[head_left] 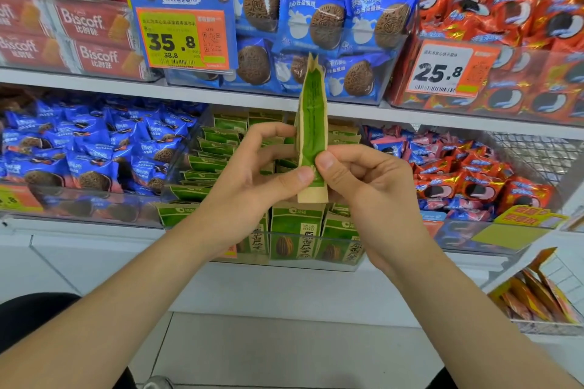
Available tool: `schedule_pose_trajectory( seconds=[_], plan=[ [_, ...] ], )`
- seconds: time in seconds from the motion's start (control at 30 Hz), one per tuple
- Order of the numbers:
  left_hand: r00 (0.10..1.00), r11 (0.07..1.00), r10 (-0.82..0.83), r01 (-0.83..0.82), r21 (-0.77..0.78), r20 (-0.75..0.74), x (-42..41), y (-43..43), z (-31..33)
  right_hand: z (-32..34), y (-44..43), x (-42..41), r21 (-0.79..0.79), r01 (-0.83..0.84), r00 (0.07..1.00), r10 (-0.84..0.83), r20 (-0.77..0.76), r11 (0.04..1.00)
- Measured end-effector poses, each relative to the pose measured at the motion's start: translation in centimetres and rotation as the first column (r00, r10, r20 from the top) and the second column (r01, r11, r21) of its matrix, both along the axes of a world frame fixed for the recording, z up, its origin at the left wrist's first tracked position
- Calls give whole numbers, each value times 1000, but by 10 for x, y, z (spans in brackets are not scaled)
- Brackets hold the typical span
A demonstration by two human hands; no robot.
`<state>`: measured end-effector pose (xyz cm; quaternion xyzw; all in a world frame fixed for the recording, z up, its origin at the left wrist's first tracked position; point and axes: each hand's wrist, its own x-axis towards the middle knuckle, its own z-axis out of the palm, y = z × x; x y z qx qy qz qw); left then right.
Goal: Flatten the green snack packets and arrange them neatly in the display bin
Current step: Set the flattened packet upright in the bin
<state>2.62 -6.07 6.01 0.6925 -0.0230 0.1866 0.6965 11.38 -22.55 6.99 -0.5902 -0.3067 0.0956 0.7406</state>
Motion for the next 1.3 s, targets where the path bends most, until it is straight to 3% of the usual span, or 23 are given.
schedule_pose_trajectory(
  seconds=[0.1, 0.2, 0.27, 0.33, 0.4, 0.47, 0.53, 0.7, 0.77, 0.83, 0.93, 1.07, 1.2, 1.3],
  plan=[
    [995, 991, 89, -83, -102, 53, 3, 0, 0, 7, -10, 13, -236, -197, 968, 227, 105, 951],
    [964, 962, 259, -251, -109, 68, 7, -5, 2, 9, -16, 18, -380, -360, 908, 414, 68, 852],
    [942, 948, 296, -311, 74, 159, 7, -8, 1, 8, -12, 16, -328, -293, 940, 334, 76, 898],
    [930, 903, 279, -339, 263, 241, 7, -12, 1, 2, -1, 13, -220, -61, 976, 104, 189, 974],
    [933, 860, 242, -333, 387, 266, 6, -17, -1, -3, 8, 12, -144, 143, 932, -84, 352, 979],
    [946, 839, 212, -306, 449, 247, 5, -20, -2, -7, 11, 13, -136, 218, 890, -140, 434, 966],
    [957, 851, 203, -277, 446, 208, 6, -17, -2, -6, 10, 14, -169, 214, 901, -128, 414, 962],
    [986, 944, 156, -166, 287, 59, 7, -13, 0, -4, 12, 7, -183, 68, 992, -47, 117, 981],
    [995, 977, 100, -99, 191, 3, 5, -10, 2, -2, 11, 8, -157, 73, 987, -48, 153, 985],
    [1000, 989, 24, -21, 144, -18, 3, -4, 6, 1, 6, 15, -167, 76, 955, -23, 297, 983],
    [999, 967, -37, 44, 252, -34, 2, 3, 6, 3, -2, 28, -289, 127, 874, 31, 485, 949],
    [995, 922, -47, 78, 380, -88, -1, -3, 4, 4, -11, 35, -276, 6, 930, 96, 355, 961],
    [979, 857, -73, 160, 490, -191, -6, 4, 7, 2, -13, 42, -187, 190, 908, -100, 406, 964],
    [987, 796, -18, 112, 595, -162, -4, 14, 7, 4, -16, 42, -229, 176, 919, -77, 387, 957]
  ],
)
